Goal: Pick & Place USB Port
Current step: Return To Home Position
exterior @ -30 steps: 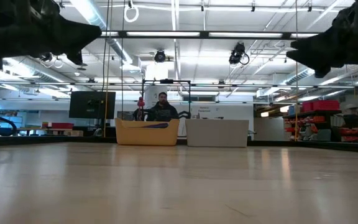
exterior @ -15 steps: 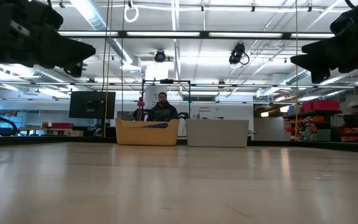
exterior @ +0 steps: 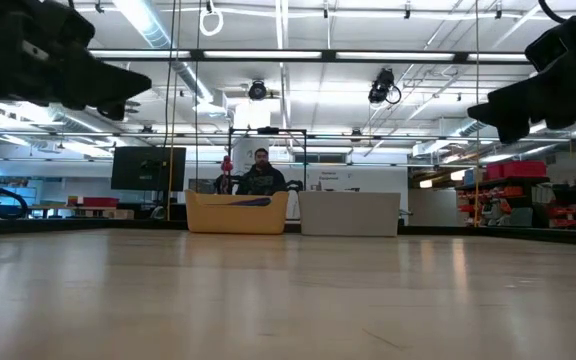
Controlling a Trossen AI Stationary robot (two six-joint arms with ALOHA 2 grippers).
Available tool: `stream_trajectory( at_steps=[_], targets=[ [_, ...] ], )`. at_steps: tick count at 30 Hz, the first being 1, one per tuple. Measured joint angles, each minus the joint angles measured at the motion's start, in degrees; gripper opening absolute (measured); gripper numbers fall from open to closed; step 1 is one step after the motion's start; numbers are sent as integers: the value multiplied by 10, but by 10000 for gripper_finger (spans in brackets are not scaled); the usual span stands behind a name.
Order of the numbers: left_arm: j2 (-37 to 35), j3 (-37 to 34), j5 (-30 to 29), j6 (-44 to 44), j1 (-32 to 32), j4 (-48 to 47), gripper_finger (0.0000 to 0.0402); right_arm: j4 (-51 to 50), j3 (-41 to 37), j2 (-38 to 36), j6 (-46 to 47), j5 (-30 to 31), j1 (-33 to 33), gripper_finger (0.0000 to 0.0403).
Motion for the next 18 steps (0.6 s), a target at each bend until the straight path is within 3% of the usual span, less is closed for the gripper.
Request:
stream_trajectory(
  at_steps=[5, 9, 13, 18],
  targets=[
    [-77, 0, -24, -13, 0, -69, 26, 0, 0, 0, 0, 0, 0, 191],
    [-152, 0, 20, 14, -2, -65, 25, 0, 0, 0, 1, 0, 0, 191],
    [-228, 0, -20, 4, -1, -205, 25, 0, 0, 0, 2, 0, 0, 191],
    [-239, 0, -18, -14, -1, -234, 25, 0, 0, 1, 3, 1, 0, 191]
  ],
)
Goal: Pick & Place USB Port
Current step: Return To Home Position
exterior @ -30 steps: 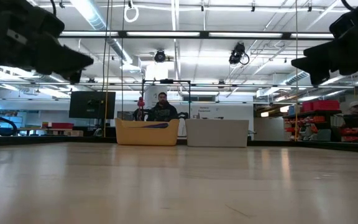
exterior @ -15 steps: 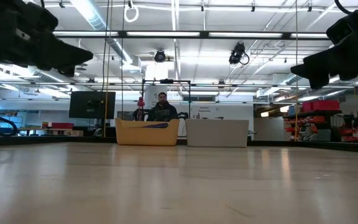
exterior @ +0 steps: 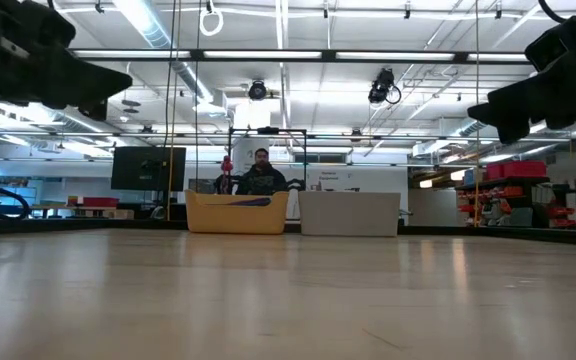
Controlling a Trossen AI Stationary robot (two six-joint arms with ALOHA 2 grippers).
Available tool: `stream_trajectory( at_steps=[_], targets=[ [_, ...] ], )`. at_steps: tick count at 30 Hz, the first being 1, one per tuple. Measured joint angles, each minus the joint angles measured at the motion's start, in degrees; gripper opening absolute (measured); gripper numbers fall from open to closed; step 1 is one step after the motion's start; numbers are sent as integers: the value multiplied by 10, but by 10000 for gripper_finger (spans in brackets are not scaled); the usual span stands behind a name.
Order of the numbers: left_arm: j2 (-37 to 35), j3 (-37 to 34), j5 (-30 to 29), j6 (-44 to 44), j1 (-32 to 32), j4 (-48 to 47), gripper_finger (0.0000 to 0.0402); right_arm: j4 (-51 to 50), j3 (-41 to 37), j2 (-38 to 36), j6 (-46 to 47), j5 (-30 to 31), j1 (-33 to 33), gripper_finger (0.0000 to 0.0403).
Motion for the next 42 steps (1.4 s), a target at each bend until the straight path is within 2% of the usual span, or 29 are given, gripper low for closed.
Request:
stream_trajectory(
  at_steps=[5, 8, 12, 15, 19, 25, 28, 34, 39, 42],
  targets=[
    [9, 0, -17, 13, 1, -5, 25, 0, 1, 4, 4, 1, 0, 191],
    [20, 0, -4, 7, 1, -9, 25, 1, 1, 9, 9, 1, 0, 191],
    [37, 0, 7, 8, 1, -10, 25, 3, 1, 14, -58, 15, 0, 191],
    [45, 0, 8, 7, 1, -7, 25, 10, 1, 15, -46, 19, 0, 191],
    [44, 0, 8, 6, 1, 2, 25, 69, 1, 14, -53, 83, 0, 191],
    [44, 0, 8, 6, 1, 7, 25, 69, 0, 15, -77, 91, 0, 191],
    [44, 0, 8, 6, 1, 8, 25, 113, 0, 14, -86, 109, -1, 191],
    [44, 0, 8, 6, 1, 11, 25, 91, -1, 15, -63, -16, -1, 191],
    [44, 0, 9, 6, 1, 12, 25, 88, 7, -3, -61, -36, -1, 191],
    [44, 0, 9, 7, 1, 12, 25, -17, 40, -32, -50, -56, -1, 191]
  ],
)
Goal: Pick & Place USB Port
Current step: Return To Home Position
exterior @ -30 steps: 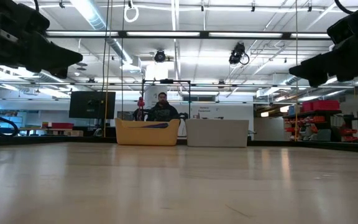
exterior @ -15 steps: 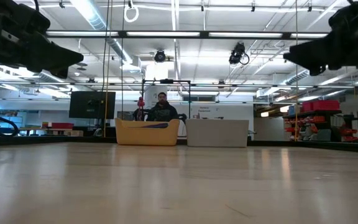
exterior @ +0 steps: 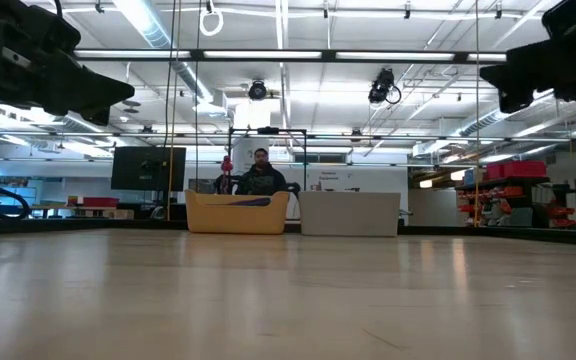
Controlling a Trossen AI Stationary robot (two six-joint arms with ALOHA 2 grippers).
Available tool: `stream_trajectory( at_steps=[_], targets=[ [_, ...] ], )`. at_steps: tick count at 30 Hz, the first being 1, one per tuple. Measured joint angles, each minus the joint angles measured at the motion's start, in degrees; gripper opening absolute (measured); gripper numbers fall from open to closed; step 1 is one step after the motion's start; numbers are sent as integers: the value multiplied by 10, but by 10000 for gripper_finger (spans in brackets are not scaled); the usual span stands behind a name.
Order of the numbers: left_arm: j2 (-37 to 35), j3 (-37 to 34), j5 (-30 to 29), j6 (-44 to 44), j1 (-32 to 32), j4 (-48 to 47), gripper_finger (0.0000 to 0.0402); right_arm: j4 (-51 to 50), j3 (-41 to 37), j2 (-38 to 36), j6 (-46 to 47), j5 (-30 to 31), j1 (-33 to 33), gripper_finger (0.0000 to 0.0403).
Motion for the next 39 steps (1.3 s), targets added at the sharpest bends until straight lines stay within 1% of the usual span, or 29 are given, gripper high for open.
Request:
stream_trajectory(
  at_steps=[1, 2, 3, 5, 6, 7, 9, 13, 15, 17, 18, 20, 23, 25, 28, 35, 39],
  targets=[
    [0, 0, 0, 0, 0, 0, 25, -26, 11, -11, 1, -4, 0, 191],
    [0, 0, 0, 0, 0, 0, 25, -32, 17, -25, 0, -9, 1, 191],
    [0, 0, 0, 0, 0, 0, 25, -27, 20, -39, -8, -25, 1, 191],
    [0, 0, 0, 0, 0, 1, 25, -18, 22, -42, -29, -75, 1, 191],
    [0, 0, 1, 0, 0, 0, 25, -38, 18, -43, -32, -98, 1, 191],
    [0, 0, 1, 0, 0, 1, 25, -47, 12, -42, -26, -109, 2, 191],
    [0, 0, 1, 0, 0, -1, 25, -45, -7, -42, -14, -99, 1, 191],
    [0, 0, 0, 0, 0, -5, 25, 53, -34, -43, -38, -45, 0, 191],
    [0, 0, -1, 1, 0, -3, 25, 15, -43, -42, -24, -11, -3, 191],
    [0, 0, -1, 1, 0, -8, 25, 12, -42, -41, -11, 21, -4, 191],
    [0, 0, -1, 1, 0, -8, 25, 17, -41, -40, -11, 25, -4, 191],
    [0, 0, -1, 1, 0, -6, 25, 18, -41, -41, -16, 20, -4, 191],
    [0, 0, 0, 1, 0, -7, 25, 20, -41, -37, -22, -22, -2, 191],
    [0, 0, 0, 1, 0, -7, 25, 24, -41, -34, -21, -34, 0, 191],
    [0, 0, 0, 1, 0, -7, 25, 22, -41, -29, -25, -28, -1, 191],
    [0, 0, 0, 1, 0, -7, 25, 22, -41, -27, 7, -29, -1, 191],
    [0, 0, 0, 1, 0, -7, 25, 22, -41, -27, 8, -29, -1, 191]
  ],
)
